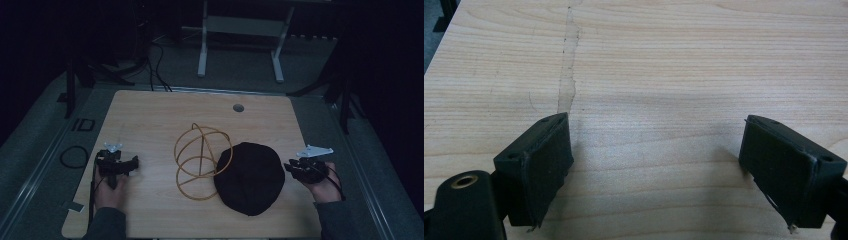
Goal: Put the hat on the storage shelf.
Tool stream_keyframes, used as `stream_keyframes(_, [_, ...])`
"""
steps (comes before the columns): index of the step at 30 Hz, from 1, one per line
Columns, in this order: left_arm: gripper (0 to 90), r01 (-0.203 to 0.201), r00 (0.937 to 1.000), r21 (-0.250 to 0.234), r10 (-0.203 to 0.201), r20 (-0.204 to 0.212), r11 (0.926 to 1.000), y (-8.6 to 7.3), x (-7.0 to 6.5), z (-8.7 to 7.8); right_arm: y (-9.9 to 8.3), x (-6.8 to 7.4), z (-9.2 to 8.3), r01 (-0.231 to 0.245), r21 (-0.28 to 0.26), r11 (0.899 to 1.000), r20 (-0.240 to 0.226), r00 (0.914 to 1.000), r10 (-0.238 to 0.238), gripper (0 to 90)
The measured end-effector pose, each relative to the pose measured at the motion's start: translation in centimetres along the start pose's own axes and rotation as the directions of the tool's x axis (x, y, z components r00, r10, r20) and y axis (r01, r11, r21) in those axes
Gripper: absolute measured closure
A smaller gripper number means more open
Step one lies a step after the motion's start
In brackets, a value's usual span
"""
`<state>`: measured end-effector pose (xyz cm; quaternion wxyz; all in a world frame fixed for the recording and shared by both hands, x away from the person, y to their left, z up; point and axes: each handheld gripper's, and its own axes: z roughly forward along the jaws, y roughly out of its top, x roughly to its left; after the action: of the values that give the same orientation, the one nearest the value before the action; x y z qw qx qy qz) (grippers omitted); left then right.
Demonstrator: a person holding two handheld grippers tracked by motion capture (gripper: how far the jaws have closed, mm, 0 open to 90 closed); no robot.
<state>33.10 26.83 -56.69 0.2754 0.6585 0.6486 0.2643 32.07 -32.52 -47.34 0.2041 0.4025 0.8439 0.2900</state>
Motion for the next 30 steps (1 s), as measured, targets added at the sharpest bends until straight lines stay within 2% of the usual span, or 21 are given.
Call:
stream_keyframes(9, [13.3,0.0,1.0,0.0,0.0,0.0,1.0,0.0,0.0,0.0,1.8,1.4,-0.9,0.055,-0.039,0.998,-0.06,0.9966,-0.058,67.9])
stream_keyframes(18, [13.3,0.0,1.0,0.0,0.0,0.001,1.0,0.0,0.0,0.0,3.5,2.8,-1.3,0.095,-0.062,0.994,-0.104,0.9894,-0.101,52.1])
stream_keyframes(25, [13.3,0.0,1.0,0.0,0.0,0.0,1.0,0.0,0.0,0.0,4.2,3.5,-0.6,0.137,-0.029,0.99,-0.099,0.9852,-0.14,44.3])
stream_keyframes(30, [13.3,0.0,1.0,0.002,0.0,0.001,1.0,0.0,0.0,0.0,4.3,4.0,0.8,0.168,0.021,0.986,-0.091,0.9821,-0.165,35.8])
